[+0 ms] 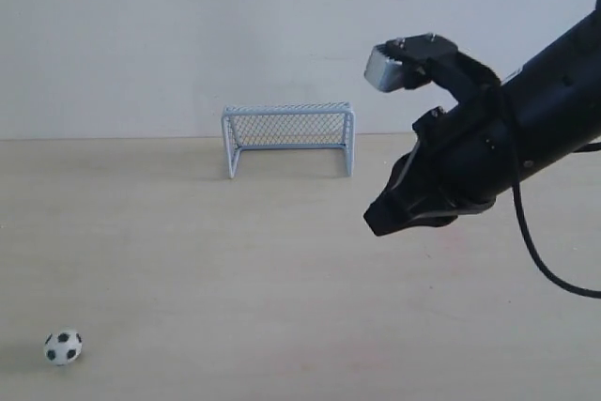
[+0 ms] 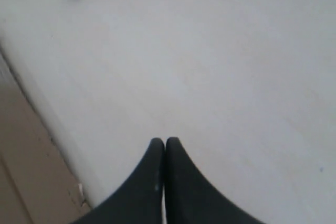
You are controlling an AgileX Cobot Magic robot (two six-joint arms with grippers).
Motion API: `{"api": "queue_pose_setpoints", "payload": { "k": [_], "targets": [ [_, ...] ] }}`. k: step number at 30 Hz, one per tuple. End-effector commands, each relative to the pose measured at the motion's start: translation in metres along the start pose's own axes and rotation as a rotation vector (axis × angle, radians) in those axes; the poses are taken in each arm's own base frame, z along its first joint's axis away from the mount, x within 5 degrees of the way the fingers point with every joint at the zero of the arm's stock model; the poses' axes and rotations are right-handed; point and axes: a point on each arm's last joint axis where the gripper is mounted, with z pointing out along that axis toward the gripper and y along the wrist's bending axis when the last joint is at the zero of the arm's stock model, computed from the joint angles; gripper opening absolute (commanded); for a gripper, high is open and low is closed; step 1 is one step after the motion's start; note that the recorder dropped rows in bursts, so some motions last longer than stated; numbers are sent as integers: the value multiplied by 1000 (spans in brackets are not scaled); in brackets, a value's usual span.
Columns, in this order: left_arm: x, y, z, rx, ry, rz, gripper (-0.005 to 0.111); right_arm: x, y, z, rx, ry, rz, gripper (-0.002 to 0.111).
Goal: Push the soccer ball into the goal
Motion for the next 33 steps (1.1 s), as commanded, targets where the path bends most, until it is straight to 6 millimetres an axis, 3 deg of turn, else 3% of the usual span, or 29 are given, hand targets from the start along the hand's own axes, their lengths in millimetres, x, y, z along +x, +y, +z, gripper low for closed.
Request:
{"api": "queue_pose_setpoints", "payload": {
  "k": [1,11,15,23,33],
  "targets": [
    [0,0,0,-2,-6,-2,4,-3,1,-10,30,-60,35,0],
    [0,0,0,-2,-6,-2,4,14,5,-26,157,-198,45,0],
    [0,0,0,-2,-6,-2,4,30,12,-39,214,-269,42,0],
    [0,0,0,-2,-6,-2,4,90,18,-61,442,-555,133,0],
    [0,0,0,-2,-6,-2,4,160,28,-81,602,-774,194,0]
  ]
}}
